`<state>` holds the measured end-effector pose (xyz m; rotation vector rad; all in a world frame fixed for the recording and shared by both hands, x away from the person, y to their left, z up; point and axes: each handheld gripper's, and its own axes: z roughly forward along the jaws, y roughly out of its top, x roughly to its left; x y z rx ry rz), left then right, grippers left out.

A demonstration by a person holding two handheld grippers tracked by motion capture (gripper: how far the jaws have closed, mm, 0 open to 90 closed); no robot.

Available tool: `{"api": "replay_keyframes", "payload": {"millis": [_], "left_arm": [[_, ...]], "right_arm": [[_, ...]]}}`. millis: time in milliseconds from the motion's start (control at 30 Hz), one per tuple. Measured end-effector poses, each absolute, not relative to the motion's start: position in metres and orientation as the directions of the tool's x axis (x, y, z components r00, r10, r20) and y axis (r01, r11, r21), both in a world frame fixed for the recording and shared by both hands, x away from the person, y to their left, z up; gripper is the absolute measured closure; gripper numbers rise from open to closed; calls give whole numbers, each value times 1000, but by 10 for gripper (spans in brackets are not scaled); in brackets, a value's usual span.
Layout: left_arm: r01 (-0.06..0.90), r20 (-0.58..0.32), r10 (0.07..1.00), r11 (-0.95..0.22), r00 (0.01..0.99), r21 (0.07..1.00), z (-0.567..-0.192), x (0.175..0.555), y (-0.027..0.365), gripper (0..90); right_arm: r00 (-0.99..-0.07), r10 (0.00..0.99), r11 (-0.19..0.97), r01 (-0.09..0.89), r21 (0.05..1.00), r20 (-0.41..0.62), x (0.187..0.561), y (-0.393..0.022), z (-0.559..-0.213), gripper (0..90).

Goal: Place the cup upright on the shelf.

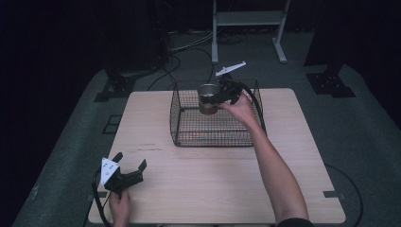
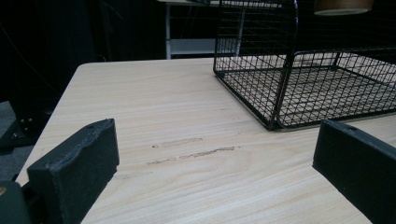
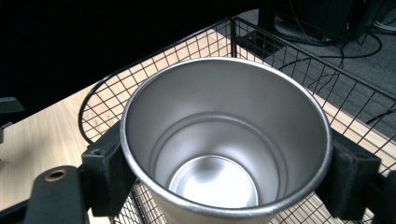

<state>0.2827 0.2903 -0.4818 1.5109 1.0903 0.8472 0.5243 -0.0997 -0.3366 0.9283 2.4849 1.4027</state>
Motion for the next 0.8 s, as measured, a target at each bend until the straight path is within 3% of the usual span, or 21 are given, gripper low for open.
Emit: {"api": "replay_keyframes", "payload": {"millis": [800], "left_arm": [[206, -42, 941, -31, 337, 978, -482, 283, 291, 0]], "right_arm": [[-784, 603, 470, 498, 729, 148, 541, -93, -379, 176]]}}
